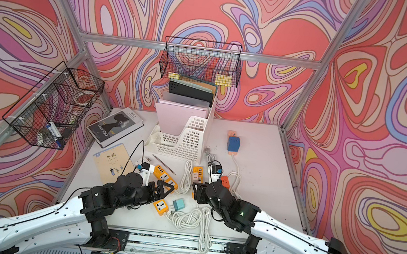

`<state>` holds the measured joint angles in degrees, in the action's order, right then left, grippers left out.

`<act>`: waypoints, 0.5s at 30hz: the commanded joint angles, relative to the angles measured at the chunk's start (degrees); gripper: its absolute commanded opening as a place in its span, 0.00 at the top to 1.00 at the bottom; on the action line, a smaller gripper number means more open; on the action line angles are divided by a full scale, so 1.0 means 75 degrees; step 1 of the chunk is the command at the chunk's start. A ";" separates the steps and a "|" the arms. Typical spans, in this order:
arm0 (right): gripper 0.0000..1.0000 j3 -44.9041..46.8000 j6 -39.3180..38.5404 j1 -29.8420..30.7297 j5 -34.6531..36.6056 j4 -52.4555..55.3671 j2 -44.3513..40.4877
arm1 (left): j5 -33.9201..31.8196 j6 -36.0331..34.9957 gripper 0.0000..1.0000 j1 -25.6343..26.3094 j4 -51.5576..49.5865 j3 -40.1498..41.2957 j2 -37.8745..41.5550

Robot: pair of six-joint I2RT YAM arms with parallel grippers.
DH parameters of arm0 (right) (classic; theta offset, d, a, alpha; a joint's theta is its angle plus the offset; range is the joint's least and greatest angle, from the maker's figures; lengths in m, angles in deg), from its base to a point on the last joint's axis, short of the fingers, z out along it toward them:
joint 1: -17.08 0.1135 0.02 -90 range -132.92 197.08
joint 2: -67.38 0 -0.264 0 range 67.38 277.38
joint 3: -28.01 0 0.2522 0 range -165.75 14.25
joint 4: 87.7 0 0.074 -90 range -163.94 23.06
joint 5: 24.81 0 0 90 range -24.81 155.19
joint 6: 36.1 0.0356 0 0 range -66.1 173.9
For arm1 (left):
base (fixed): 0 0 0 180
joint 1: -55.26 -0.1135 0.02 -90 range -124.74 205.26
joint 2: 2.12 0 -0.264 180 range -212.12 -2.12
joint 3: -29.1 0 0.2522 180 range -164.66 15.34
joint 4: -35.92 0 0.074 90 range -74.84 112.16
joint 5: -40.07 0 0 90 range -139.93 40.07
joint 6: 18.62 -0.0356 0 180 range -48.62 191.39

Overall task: Pull the plug off the socket
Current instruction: Adjust the socket at the center of the board.

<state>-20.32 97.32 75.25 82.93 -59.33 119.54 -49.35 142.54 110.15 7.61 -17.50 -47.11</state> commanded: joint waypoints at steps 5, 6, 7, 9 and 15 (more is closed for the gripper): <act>0.41 -0.0168 0.0896 -0.0224 -0.0618 0.0019 0.0225 | -0.0650 -0.1107 0.15 -0.0055 -0.0228 -0.0090 0.0411; 0.41 -0.0246 0.0912 -0.0221 -0.0668 0.0009 0.0356 | -0.0635 -0.1315 0.12 -0.0110 -0.0371 -0.0150 0.0449; 0.42 -0.0385 0.0925 -0.0227 -0.0679 0.0070 0.0533 | -0.0564 -0.1574 0.09 -0.0192 -0.0519 -0.0196 0.0506; 0.42 -0.0648 0.0870 -0.0223 -0.0773 0.0149 0.0873 | -0.0411 -0.2115 0.01 -0.0337 -0.0653 -0.0218 0.0615; 0.42 -0.1649 0.0985 -0.0226 -0.1149 0.0577 0.1922 | 0.0760 -0.2201 0.01 -0.1212 -0.0542 0.0181 0.1016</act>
<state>-29.19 104.01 73.74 76.39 -57.30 131.83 -48.81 128.70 103.13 4.44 -17.30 -40.95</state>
